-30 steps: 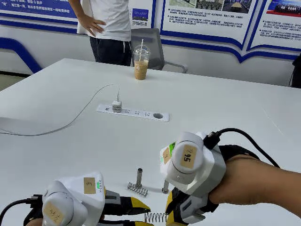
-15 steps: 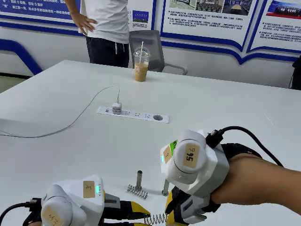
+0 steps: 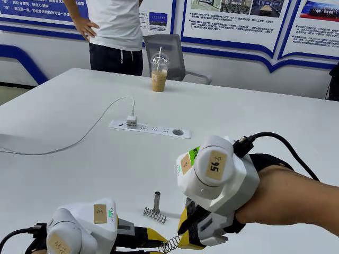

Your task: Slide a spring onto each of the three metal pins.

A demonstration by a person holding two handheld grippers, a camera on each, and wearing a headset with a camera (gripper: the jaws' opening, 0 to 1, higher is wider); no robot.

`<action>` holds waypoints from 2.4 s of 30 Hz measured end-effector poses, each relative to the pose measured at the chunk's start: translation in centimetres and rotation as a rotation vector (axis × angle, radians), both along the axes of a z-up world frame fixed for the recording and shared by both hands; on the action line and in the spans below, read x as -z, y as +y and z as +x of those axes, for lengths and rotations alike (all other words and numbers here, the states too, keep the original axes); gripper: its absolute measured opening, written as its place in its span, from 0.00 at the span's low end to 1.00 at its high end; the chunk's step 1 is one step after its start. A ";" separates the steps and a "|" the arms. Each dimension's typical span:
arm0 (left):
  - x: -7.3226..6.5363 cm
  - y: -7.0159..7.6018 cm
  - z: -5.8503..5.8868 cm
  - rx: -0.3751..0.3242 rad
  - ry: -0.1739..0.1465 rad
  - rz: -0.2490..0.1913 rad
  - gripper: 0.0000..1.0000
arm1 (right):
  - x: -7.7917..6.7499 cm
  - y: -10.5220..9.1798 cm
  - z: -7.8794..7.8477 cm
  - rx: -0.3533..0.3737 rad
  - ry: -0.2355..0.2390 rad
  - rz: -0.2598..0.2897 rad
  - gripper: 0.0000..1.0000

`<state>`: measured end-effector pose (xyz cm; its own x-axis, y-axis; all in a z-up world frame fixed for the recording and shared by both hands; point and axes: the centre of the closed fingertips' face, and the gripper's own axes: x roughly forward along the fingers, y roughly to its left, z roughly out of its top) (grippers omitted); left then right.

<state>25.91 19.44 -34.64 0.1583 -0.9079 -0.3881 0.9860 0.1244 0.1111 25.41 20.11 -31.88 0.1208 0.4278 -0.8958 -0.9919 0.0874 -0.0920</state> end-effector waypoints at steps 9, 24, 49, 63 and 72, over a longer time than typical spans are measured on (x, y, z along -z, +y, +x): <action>0.1 -0.1 0.0 0.000 0.002 -0.005 0.11 | -0.6 1.1 0.0 -0.013 -0.012 0.031 0.11; 0.0 -0.1 0.0 -0.002 0.010 -0.017 0.11 | -0.7 1.4 0.3 -0.005 -0.009 0.043 0.12; -0.5 -0.1 0.3 -0.019 0.013 -0.044 0.11 | -0.4 1.2 0.5 0.034 0.009 0.074 0.12; -0.4 -0.2 0.5 -0.029 0.010 -0.039 0.14 | -0.5 1.3 0.7 0.023 -0.004 0.060 0.12; -0.2 0.2 0.9 -0.053 0.016 -0.032 0.21 | -0.8 0.5 1.3 0.038 -0.010 0.049 0.12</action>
<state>26.77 19.68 -34.40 0.2010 -0.9104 -0.3616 0.9794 0.1801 0.0908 26.73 20.64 -31.03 0.1471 0.4660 -0.8725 -0.9868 0.1299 -0.0970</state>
